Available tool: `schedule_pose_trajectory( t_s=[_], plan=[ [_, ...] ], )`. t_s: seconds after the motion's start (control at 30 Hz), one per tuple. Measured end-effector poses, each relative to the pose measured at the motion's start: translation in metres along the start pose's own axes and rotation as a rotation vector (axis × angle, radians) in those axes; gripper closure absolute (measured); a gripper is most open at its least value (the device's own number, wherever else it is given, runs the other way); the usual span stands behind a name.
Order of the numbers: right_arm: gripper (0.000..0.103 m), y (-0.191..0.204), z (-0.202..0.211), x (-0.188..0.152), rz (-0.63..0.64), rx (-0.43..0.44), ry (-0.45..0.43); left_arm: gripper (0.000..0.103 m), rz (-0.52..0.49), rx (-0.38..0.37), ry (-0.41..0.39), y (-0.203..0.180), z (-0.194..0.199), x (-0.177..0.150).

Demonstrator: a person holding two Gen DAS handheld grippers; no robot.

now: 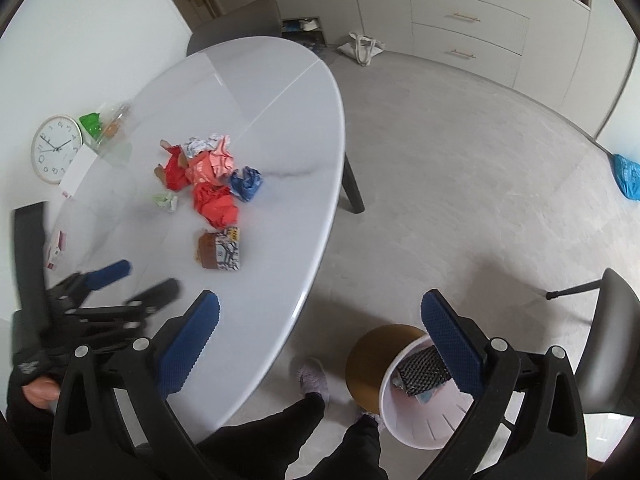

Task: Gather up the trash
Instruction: 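Move both tools back over the table trash, then grasp the brown-and-white biscuit box with the left tool while the right tool grasps the red crumpled paper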

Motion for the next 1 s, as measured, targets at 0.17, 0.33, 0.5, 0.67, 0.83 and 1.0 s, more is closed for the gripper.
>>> schedule_pose_trajectory(
  t_s=[0.17,0.33,0.5,0.67,0.83,1.0],
  plan=[
    [0.003,0.004,-0.011,0.007,0.006,-0.004,0.024,0.008,0.009,0.041,0.028,0.001,-0.035,0.015],
    [0.003,-0.003,-0.022,0.008,-0.018,-0.001,0.057,0.014,0.048,0.073,0.061,0.005,-0.062,0.029],
    [0.003,-0.004,-0.033,0.011,-0.020,0.006,0.083,0.020,0.044,0.102,0.083,0.006,-0.077,0.035],
    [0.003,0.001,-0.040,0.016,0.001,0.010,0.100,0.037,0.029,0.112,0.096,0.005,-0.082,0.031],
    [0.003,0.009,-0.045,0.023,0.024,0.027,0.103,0.056,0.041,0.097,0.090,0.010,-0.074,0.027],
    [0.003,0.031,-0.057,0.032,0.106,0.049,0.100,0.072,0.115,0.019,0.104,0.032,-0.065,0.019]
  ],
)
Point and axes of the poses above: each gripper's, at about its wrist camera, not at the fingertips, and z roughly against the way its jaws point, y to its left, x to its top, the point moved 10 cm from there along -z, roughly the way its jaws point, and after that the axes turned 6 degrees about y, right-handed, at the moved point
